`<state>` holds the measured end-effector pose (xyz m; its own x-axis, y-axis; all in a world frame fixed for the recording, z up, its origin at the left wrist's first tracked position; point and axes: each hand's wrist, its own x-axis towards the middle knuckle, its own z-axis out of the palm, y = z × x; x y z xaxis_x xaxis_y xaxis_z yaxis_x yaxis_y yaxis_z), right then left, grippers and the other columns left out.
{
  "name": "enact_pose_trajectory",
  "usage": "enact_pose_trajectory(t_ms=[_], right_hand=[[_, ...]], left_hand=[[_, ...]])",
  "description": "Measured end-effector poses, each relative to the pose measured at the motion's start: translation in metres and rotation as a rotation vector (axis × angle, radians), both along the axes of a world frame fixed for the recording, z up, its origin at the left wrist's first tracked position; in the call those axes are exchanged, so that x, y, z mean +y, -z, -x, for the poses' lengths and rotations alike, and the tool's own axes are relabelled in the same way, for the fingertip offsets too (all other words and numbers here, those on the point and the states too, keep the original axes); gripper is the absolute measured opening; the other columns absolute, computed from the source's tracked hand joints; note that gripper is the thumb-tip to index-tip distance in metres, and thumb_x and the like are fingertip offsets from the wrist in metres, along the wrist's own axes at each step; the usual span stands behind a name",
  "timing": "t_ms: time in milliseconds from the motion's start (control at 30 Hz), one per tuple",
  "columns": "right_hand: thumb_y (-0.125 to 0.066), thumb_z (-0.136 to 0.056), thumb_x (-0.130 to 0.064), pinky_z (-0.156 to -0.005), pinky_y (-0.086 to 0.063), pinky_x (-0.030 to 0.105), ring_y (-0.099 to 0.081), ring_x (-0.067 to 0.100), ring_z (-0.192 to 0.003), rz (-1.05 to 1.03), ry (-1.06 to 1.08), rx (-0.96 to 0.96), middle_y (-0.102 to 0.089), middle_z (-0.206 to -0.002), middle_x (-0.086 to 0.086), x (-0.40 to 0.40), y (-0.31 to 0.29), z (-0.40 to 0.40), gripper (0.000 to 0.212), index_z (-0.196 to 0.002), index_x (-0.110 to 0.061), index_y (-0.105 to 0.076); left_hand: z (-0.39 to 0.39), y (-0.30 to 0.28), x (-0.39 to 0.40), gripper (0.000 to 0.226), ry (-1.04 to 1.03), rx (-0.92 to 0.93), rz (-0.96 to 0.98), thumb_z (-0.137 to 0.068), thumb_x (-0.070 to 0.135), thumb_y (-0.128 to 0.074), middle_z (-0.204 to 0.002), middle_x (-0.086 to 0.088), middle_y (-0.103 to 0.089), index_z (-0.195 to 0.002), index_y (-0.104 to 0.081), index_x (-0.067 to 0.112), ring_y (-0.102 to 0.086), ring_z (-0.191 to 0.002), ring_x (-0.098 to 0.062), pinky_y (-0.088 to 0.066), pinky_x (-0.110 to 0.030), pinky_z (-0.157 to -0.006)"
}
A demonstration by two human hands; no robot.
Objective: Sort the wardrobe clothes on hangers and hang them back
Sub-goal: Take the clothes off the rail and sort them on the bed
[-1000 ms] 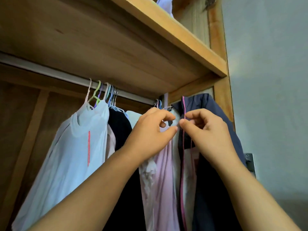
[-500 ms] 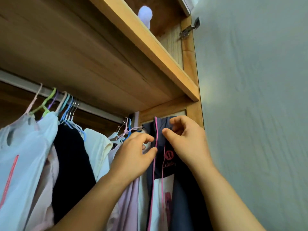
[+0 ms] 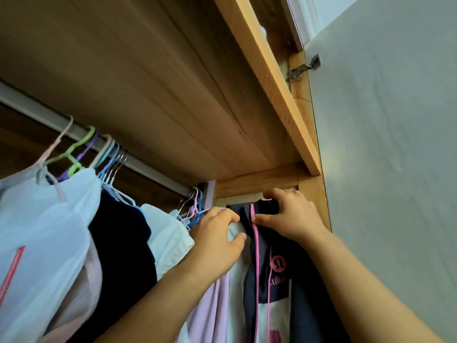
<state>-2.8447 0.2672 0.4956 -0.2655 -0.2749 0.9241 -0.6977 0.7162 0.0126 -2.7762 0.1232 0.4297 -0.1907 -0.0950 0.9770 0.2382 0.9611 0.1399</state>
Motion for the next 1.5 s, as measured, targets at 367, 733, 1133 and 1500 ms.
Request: enact_pose_trajectory(t_ms=[367,733,1133,1500], right_hand=[[-0.064,-0.070,-0.068,-0.062,-0.045,0.029,-0.063,0.029,-0.084,0.177,0.207,0.037,-0.067,-0.090,0.008,-0.021,-0.017,0.018,0.056,-0.085,-0.015,-0.066],[-0.059,-0.078,-0.065,-0.060,-0.035,0.028,-0.061,0.030,-0.085,0.319,0.200,0.127,-0.067,-0.087,0.006,-0.020,-0.020,0.019,0.052,-0.080,-0.013,-0.061],[-0.062,-0.074,-0.067,-0.057,-0.034,0.028,-0.060,0.032,-0.079,0.438,0.130,0.104,-0.064,-0.079,0.008,-0.018,-0.025,0.024,0.054,-0.073,-0.013,-0.059],[-0.060,-0.075,-0.066,-0.058,-0.028,0.030,-0.047,0.032,-0.068,0.540,0.095,0.034,-0.052,-0.064,0.005,0.015,0.034,0.000,0.052,-0.072,-0.014,-0.060]], left_hand=[[0.010,0.006,-0.011,0.025,-0.127,0.008,-0.072,-0.091,0.037,-0.053,-0.122,0.010,-0.049,-0.113,-0.056,0.027,-0.053,-0.108,-0.013,-0.037,-0.023,-0.086],[0.006,0.009,-0.014,0.029,-0.201,-0.025,-0.066,-0.093,0.039,-0.046,-0.126,0.009,-0.047,-0.120,-0.052,0.028,-0.048,-0.113,-0.011,-0.034,-0.021,-0.086],[0.007,0.007,-0.017,0.023,-0.216,-0.044,-0.032,-0.093,0.034,-0.046,-0.113,0.007,-0.057,-0.107,-0.062,0.023,-0.048,-0.110,-0.014,-0.030,-0.023,-0.077],[0.016,0.009,-0.017,0.039,-0.246,-0.054,-0.072,-0.085,0.053,-0.031,-0.109,0.005,-0.057,-0.100,-0.053,0.024,-0.055,-0.101,-0.020,-0.031,-0.029,-0.089]])
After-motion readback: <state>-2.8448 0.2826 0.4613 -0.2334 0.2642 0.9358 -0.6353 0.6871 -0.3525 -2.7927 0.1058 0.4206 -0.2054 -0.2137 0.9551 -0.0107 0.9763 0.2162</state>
